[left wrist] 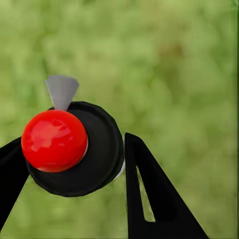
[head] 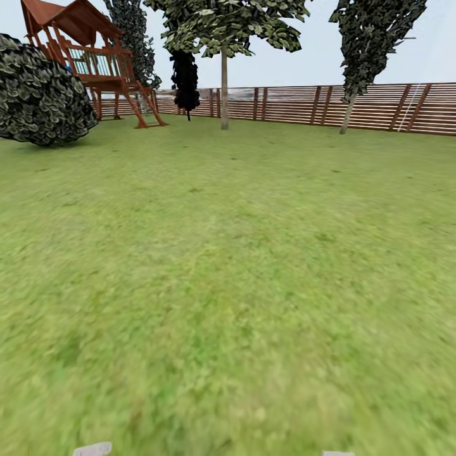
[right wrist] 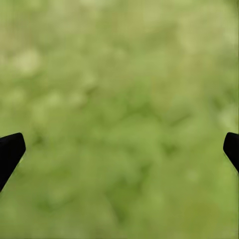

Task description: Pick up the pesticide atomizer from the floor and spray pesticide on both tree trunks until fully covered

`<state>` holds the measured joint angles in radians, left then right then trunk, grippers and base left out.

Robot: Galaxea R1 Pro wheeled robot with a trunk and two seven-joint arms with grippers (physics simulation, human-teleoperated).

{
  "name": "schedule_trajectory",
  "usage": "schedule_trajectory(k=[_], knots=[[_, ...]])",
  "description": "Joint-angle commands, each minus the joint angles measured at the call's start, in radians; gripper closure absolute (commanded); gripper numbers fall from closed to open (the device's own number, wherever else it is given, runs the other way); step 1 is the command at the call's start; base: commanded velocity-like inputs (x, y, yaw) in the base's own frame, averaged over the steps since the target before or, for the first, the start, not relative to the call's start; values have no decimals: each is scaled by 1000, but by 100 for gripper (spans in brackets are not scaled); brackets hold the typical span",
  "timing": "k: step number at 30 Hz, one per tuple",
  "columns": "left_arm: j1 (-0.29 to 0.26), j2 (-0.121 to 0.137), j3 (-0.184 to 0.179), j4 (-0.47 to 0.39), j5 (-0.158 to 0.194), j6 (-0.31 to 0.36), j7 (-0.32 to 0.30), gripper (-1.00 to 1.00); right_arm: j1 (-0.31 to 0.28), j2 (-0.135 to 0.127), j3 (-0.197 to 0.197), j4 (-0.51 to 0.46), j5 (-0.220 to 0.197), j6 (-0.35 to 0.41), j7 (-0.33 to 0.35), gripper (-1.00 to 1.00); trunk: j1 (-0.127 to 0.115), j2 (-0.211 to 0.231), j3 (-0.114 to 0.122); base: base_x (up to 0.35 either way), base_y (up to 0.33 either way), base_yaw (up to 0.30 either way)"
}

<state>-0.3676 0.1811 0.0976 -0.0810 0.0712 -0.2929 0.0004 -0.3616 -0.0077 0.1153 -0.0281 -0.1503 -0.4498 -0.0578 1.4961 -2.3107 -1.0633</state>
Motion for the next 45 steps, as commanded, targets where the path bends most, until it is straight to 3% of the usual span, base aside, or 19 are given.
schedule_trajectory(k=[1,45], knots=[[-1,0,2,1,7,-3,-2,100,0,0,9,1,-9,-3,-2,-100,0,0,-1,337,0,0],[-1,-1,2,0,7,-3,-2,100,0,0,9,1,-9,-3,-2,-100,0,0,-1,337,0,0]])
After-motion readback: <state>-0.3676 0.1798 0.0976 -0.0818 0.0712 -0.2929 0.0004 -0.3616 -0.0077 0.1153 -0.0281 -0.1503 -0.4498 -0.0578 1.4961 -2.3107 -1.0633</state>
